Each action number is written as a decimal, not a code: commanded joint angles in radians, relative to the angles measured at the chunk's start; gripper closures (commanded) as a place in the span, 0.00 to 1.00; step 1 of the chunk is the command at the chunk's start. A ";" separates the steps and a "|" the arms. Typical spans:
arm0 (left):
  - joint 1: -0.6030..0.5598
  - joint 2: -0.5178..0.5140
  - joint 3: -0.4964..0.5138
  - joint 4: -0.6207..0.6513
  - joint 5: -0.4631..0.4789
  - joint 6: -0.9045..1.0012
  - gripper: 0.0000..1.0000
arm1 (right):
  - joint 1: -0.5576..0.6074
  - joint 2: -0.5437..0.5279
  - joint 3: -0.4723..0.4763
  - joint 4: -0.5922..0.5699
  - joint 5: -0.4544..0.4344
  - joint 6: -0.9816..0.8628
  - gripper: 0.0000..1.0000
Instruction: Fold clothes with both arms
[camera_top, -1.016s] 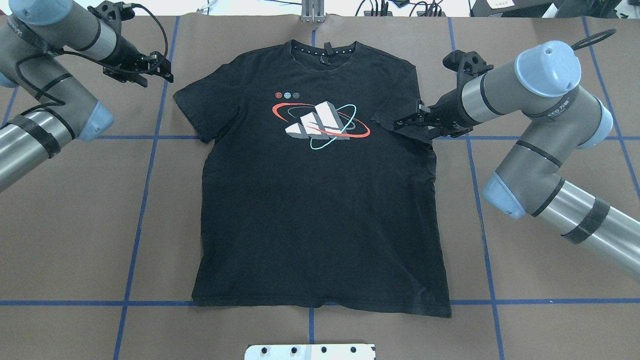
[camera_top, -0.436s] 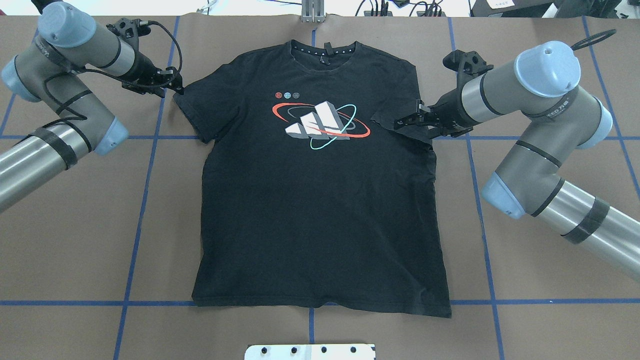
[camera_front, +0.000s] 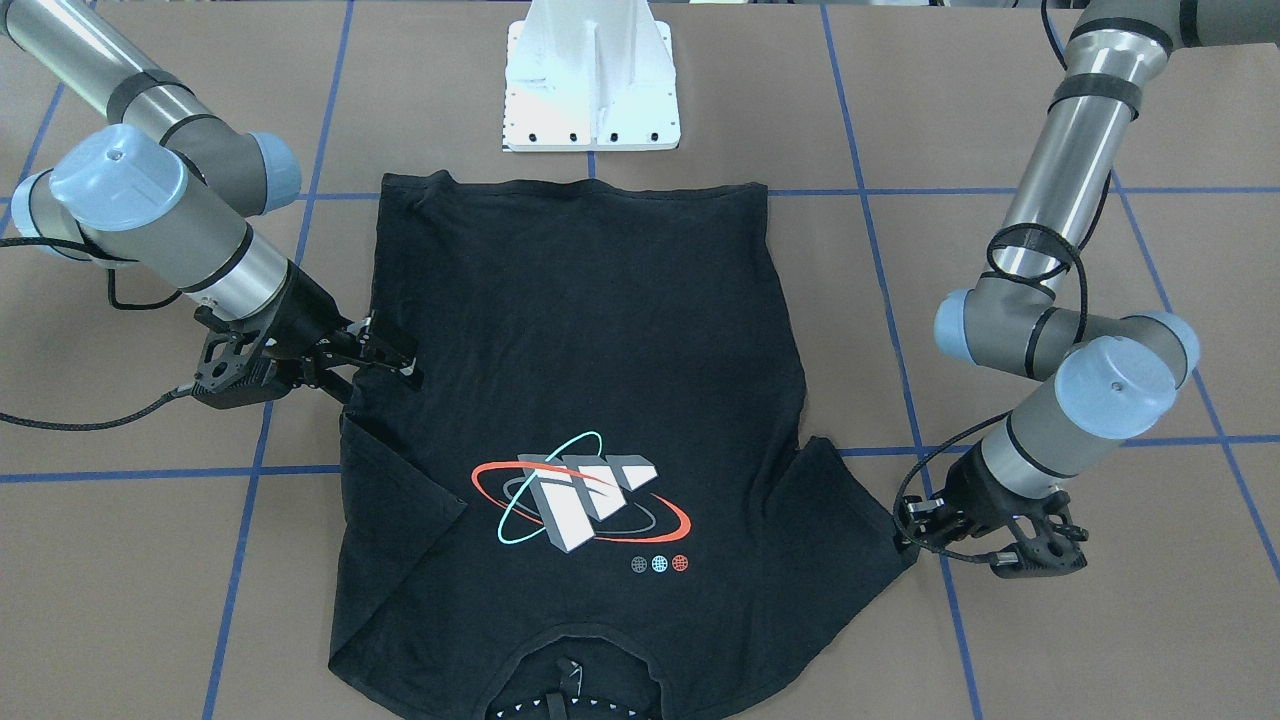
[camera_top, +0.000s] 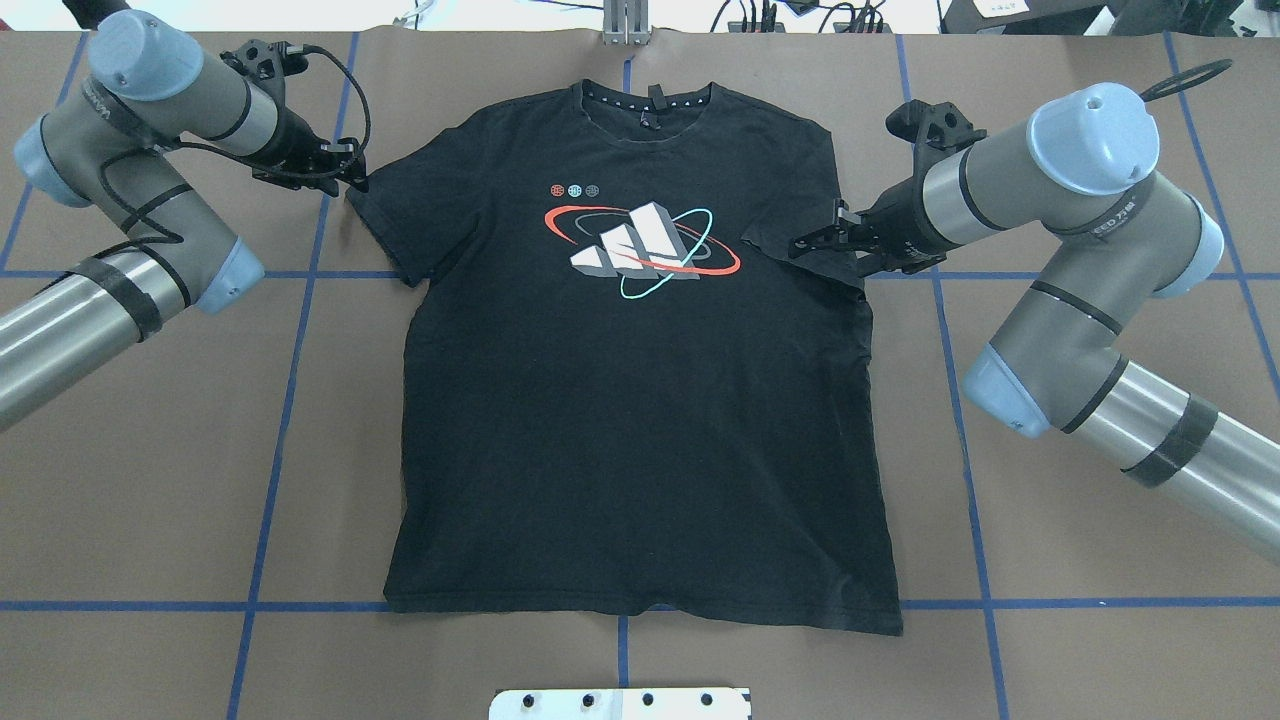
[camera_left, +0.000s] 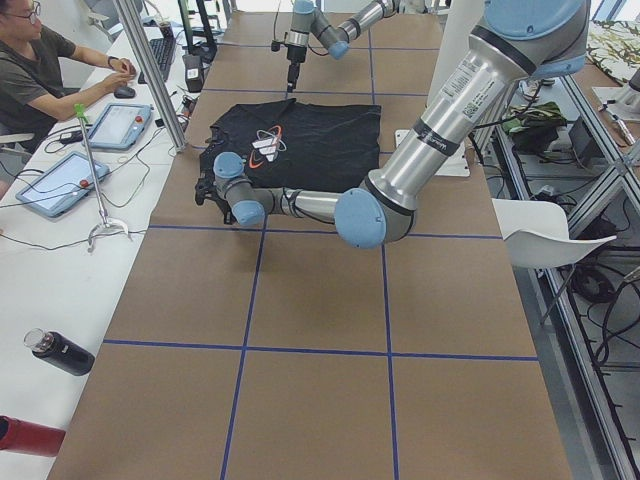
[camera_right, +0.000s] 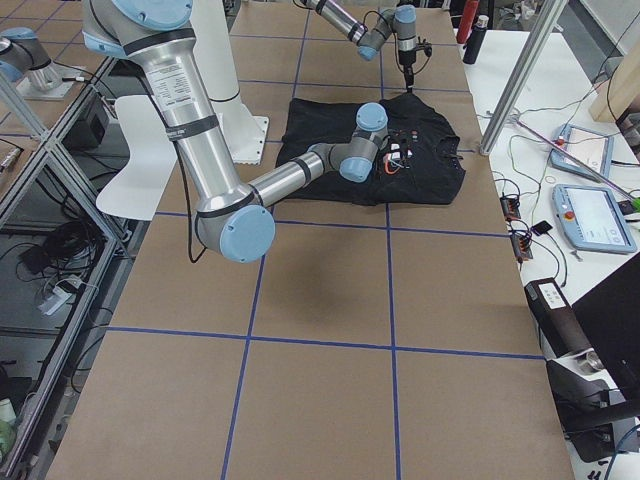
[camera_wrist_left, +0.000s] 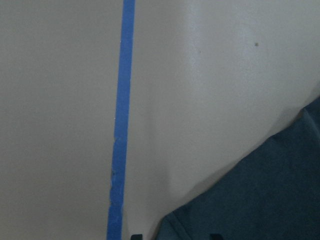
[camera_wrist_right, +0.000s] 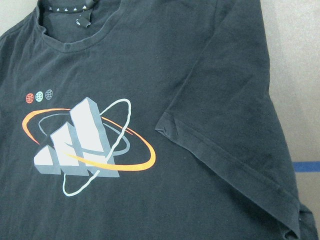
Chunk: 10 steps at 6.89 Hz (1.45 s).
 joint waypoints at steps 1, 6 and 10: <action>0.002 -0.001 0.011 -0.007 0.004 0.000 0.55 | 0.000 0.000 -0.001 -0.002 -0.001 -0.001 0.00; 0.009 -0.001 0.019 -0.011 0.006 0.000 0.72 | 0.000 -0.002 -0.005 -0.002 -0.001 -0.001 0.00; 0.006 -0.008 -0.001 -0.011 -0.003 -0.027 1.00 | 0.000 -0.011 -0.006 0.000 -0.001 -0.001 0.00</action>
